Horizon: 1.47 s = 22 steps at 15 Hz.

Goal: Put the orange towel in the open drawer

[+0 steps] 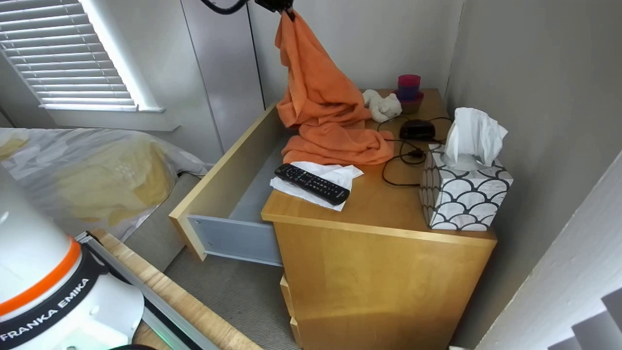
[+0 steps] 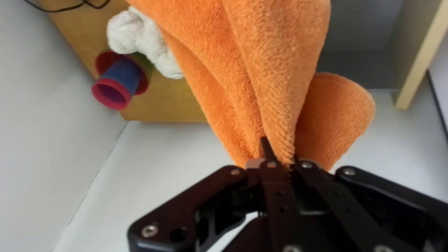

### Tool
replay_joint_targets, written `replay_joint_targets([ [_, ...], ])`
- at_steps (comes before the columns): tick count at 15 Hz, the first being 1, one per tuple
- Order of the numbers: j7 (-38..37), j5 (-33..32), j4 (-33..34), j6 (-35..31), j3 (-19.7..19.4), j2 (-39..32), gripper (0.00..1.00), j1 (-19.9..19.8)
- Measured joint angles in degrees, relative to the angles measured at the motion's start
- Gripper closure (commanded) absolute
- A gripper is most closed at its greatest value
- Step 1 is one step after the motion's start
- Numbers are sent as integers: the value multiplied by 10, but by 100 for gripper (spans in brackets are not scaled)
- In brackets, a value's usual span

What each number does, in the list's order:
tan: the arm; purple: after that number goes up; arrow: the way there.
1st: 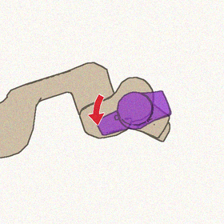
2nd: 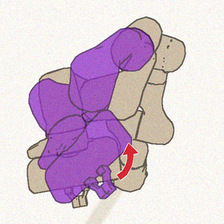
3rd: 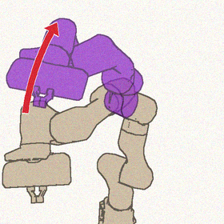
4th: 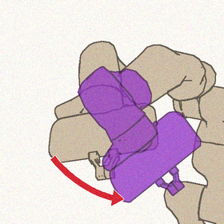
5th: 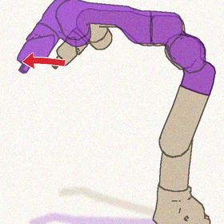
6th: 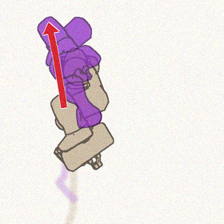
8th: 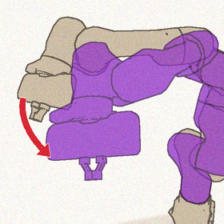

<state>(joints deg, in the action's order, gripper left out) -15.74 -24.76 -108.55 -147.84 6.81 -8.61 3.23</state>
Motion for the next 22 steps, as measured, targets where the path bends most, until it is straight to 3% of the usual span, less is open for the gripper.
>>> replay_joint_targets([
  [4, 95, 176, 50, 76, 110, 1, 99, -54],
  [6, 143, 265, 80, 114, 139, 2, 96, -79],
  [9, 153, 275, 89, 121, 108, 1, 96, -54],
  [15, 153, 277, 90, 119, 94, -3, 99, -36],
  [18, 154, 306, 116, 54, 88, -26, 99, -4],
  [22, 154, 308, 211, -40, 95, -97, 99, 60],
])
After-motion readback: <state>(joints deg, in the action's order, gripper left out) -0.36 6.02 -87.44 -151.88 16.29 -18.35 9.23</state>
